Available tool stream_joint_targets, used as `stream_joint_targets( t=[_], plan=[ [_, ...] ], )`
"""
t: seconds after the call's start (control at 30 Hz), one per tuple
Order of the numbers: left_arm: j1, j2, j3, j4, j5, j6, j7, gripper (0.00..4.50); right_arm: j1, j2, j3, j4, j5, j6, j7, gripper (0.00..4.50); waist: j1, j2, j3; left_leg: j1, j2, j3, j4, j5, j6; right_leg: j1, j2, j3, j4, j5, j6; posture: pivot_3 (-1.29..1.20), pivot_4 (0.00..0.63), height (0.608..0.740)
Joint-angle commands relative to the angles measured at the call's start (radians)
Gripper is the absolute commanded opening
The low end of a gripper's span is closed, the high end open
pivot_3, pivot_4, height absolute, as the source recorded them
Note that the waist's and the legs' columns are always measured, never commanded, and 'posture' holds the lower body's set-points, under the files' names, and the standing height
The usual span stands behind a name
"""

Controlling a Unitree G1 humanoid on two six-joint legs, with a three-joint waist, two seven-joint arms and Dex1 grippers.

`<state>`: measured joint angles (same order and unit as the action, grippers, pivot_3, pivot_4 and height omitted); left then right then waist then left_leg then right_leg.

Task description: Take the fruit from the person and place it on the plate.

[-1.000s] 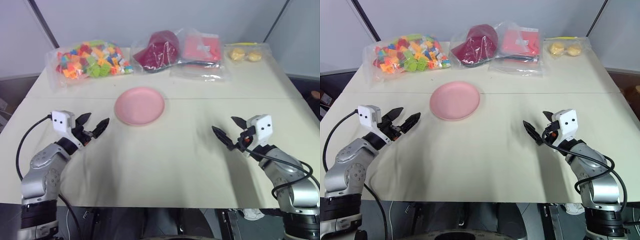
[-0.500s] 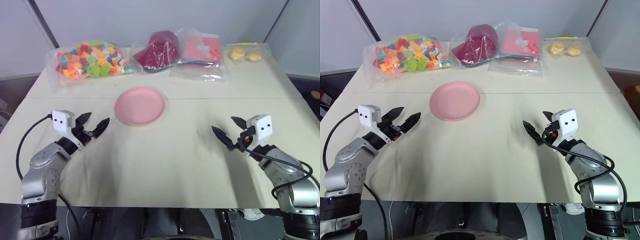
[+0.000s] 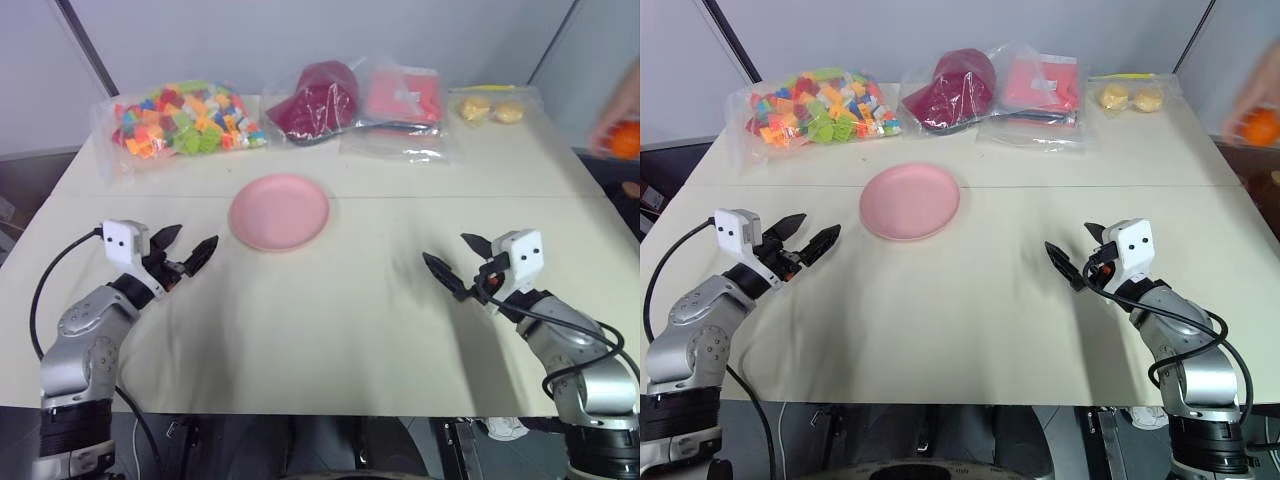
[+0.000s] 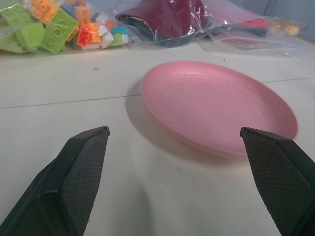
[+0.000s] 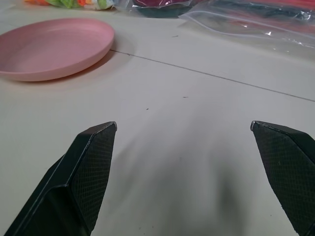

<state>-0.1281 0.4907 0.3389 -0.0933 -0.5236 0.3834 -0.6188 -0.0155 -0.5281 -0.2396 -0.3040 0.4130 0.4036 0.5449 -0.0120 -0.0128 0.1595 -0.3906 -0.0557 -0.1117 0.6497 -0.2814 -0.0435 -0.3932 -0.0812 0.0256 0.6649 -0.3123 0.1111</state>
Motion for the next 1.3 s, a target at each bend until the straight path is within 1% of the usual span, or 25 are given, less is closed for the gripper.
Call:
stream_joint_targets(
  t=[0.03, 0.5, 0.6, 0.67, 0.77, 0.87, 0.93, 1.0, 1.07, 1.13, 1.2, 1.3],
  plan=[
    [-0.002, 0.016, 0.018, -0.03, -0.01, -0.012, -0.004, 4.45, 0.002, 0.003, -0.01, -0.025, 0.0, -0.021, -0.001, 4.5, 0.0, 0.0, 0.0, 0.0, 0.0, 0.0, 0.0, 0.0, 0.0, 0.0, 0.0, 0.0, 0.0, 0.0, 0.0, 0.0, 0.15, 0.74],
    [-0.01, 0.015, 0.014, -0.024, -0.007, -0.02, -0.008, 4.45, -0.002, 0.001, -0.01, -0.019, -0.004, -0.025, 0.002, 4.5, 0.0, 0.0, 0.0, 0.0, 0.0, 0.0, 0.0, 0.0, 0.0, 0.0, 0.0, 0.0, 0.0, 0.0, 0.0, 0.0, 0.15, 0.74],
    [-0.034, 0.031, 0.025, -0.06, -0.062, 0.007, -0.044, 4.45, -0.002, -0.001, -0.011, -0.019, -0.004, -0.024, 0.003, 4.5, 0.0, 0.0, 0.0, 0.0, 0.0, 0.0, 0.0, 0.0, 0.0, 0.0, 0.0, 0.0, 0.0, 0.0, 0.0, 0.0, 0.15, 0.74],
    [-0.063, 0.079, 0.023, -0.123, -0.138, 0.055, -0.115, 4.45, -0.004, -0.003, -0.012, -0.016, -0.005, -0.023, 0.004, 4.5, 0.0, 0.0, 0.0, 0.0, 0.0, 0.0, 0.0, 0.0, 0.0, 0.0, 0.0, 0.0, 0.0, 0.0, 0.0, 0.0, 0.15, 0.74],
    [-0.123, 0.173, 0.024, -0.2, -0.294, 0.201, -0.195, 4.45, -0.006, -0.006, -0.012, -0.013, -0.005, -0.022, 0.007, 4.5, 0.001, 0.0, 0.0, 0.0, 0.0, 0.0, 0.0, 0.0, 0.0, 0.0, 0.0, 0.0, 0.0, 0.0, 0.0, 0.0, 0.15, 0.74],
    [-0.164, 0.234, 0.018, -0.236, -0.372, 0.271, -0.236, 4.45, -0.008, -0.008, -0.015, -0.011, -0.005, -0.021, 0.009, 4.5, -0.002, 0.002, -0.001, 0.0, 0.0, 0.0, 0.0, 0.0, 0.0, 0.001, 0.0, 0.0, 0.0, 0.0, 0.0, 0.0, 0.15, 0.74],
    [-0.191, 0.26, 0.014, -0.247, -0.395, 0.294, -0.248, 4.45, -0.003, -0.004, -0.023, -0.014, -0.005, -0.023, 0.001, 4.5, -0.007, 0.002, 0.0, 0.0, 0.0, 0.0, 0.0, 0.0, 0.0, 0.0, 0.0, 0.0, 0.0, 0.0, 0.0, 0.0, 0.15, 0.74],
    [-0.226, 0.265, 0.005, -0.23, -0.384, 0.288, -0.244, 4.45, -0.007, 0.023, -0.055, -0.015, -0.001, -0.037, -0.043, 4.5, -0.006, 0.002, 0.0, 0.001, 0.001, 0.0, -0.001, 0.0, 0.0, 0.0, 0.001, 0.0, 0.0, 0.0, 0.0, 0.0, 0.15, 0.74],
    [-0.256, 0.258, -0.003, -0.205, -0.37, 0.277, -0.241, 4.45, -0.033, 0.071, -0.11, -0.017, 0.02, -0.053, -0.118, 4.5, -0.003, 0.002, 0.0, 0.001, 0.001, 0.0, -0.001, 0.0, 0.0, 0.0, 0.001, 0.0, 0.0, 0.0, 0.0, 0.0, 0.15, 0.74],
    [-0.271, 0.253, -0.013, -0.187, -0.357, 0.269, -0.246, 4.45, -0.079, 0.125, -0.158, -0.04, 0.074, -0.04, -0.189, 4.5, -0.003, 0.002, 0.0, 0.001, 0.0, 0.0, 0.0, 0.0, 0.0, 0.0, 0.001, 0.0, 0.0, 0.0, 0.0, 0.0, 0.15, 0.74],
    [-0.281, 0.246, -0.024, -0.174, -0.345, 0.263, -0.251, 4.45, -0.125, 0.172, -0.179, -0.065, 0.131, -0.013, -0.24, 4.5, -0.006, 0.003, 0.0, 0.001, 0.0, 0.0, -0.001, 0.0, -0.001, 0.0, 0.001, 0.0, 0.001, 0.0, 0.0, 0.0, 0.15, 0.74],
    [-0.289, 0.236, -0.038, -0.152, -0.322, 0.247, -0.256, 4.45, -0.179, 0.21, -0.176, -0.078, 0.196, 0.026, -0.283, 4.5, -0.006, 0.003, 0.0, 0.001, 0.0, 0.0, -0.002, 0.002, -0.003, -0.001, 0.001, 0.0, 0.0, 0.0, 0.0, 0.0, 0.15, 0.74]
  ],
)
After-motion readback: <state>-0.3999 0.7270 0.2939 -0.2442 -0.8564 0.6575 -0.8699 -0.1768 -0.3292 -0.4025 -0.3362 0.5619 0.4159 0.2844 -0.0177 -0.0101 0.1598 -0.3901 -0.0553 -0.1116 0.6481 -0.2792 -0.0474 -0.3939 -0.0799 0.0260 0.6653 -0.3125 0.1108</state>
